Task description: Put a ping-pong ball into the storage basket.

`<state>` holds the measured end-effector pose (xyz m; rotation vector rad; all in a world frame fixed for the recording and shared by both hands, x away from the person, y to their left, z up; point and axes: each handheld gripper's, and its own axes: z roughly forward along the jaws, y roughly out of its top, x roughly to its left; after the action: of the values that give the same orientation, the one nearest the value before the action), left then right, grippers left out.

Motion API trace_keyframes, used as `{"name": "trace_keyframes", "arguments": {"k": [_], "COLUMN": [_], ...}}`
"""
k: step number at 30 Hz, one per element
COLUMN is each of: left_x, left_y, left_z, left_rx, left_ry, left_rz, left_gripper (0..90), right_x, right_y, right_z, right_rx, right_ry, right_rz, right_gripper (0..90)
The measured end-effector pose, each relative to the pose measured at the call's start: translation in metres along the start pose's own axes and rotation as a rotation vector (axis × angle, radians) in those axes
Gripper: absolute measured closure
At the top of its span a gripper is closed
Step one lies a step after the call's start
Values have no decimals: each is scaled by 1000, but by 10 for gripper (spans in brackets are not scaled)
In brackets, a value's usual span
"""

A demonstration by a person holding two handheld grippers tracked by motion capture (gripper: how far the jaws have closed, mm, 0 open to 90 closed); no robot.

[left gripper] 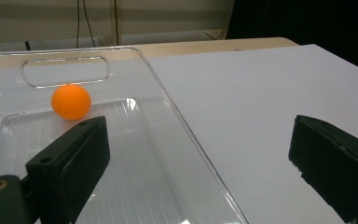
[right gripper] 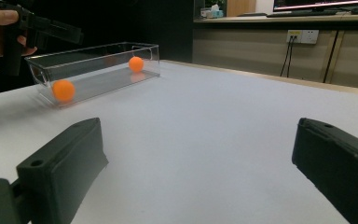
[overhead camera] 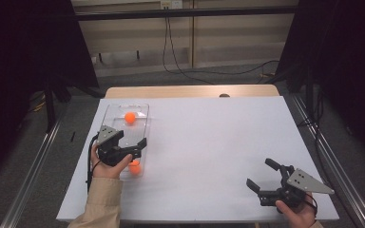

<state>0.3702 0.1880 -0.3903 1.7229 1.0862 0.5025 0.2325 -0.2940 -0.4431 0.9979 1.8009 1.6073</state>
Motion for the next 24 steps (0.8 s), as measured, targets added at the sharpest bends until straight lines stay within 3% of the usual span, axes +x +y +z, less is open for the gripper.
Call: {"name": "trace_keyframes", "arguments": {"k": [24], "left_x": [-6], "left_y": [-13], "left_z": [-7], "left_rx": [-29], "left_ry": [-27], "left_rz": [18], "left_gripper": [48], "right_x": [0], "right_y": [0], "right_z": [-1], "right_rx": [0], "right_ry": [-1], "right_rz": [-1], "right_gripper": [17]}}
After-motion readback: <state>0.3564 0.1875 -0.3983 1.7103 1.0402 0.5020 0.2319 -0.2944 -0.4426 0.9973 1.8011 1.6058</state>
